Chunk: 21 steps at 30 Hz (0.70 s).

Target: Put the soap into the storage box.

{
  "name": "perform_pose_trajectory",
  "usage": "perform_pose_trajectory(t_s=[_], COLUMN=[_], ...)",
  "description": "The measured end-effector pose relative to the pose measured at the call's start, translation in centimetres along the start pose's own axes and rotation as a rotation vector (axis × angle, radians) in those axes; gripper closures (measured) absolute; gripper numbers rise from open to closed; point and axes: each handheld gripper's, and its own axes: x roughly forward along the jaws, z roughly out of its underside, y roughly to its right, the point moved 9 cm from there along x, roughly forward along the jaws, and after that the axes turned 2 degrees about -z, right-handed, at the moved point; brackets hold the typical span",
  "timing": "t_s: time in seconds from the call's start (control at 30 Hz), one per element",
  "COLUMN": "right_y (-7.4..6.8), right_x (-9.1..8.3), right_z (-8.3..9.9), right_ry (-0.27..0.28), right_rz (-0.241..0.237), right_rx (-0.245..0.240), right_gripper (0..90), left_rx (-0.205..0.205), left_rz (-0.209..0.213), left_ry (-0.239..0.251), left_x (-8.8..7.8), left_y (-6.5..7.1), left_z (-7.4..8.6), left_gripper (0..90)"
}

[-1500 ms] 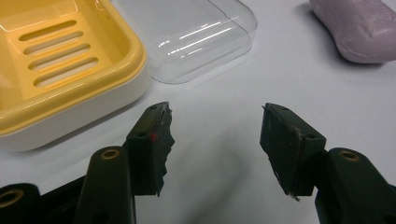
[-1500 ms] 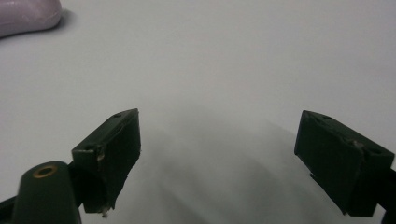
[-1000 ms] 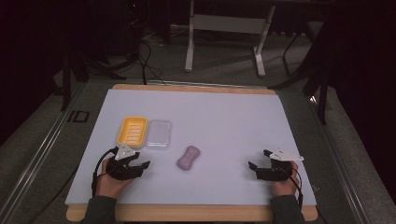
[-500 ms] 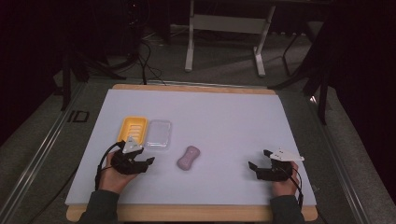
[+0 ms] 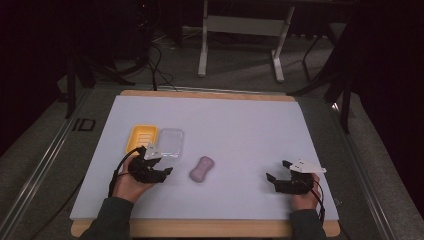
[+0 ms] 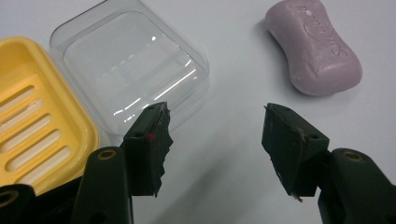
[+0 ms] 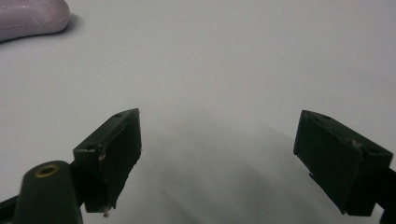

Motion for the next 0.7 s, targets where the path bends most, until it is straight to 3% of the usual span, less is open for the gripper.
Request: perform_pose_trajectory(t_s=[0.47,0.57,0.7], right_y=[0.0,0.0,0.0], right_x=[0.0,0.0,-0.1], right_z=[0.0,0.0,0.0], right_ry=[0.002,0.002,0.004], right_rz=[0.002,0.002,0.002], right_rx=[0.004,0.006,0.004], right_gripper=[14.7,14.7,14.7], left_rx=[0.032,0.021,0.025], left_rz=[0.024,0.046,0.045], left_ry=[-0.019,-0.02,-0.025], left_x=[-0.1,-0.1,-0.1], left_y=[0.5,0.8,0.8], left_z=[-1.4,-1.7,-2.1], left_gripper=[41.8,41.8,41.7])
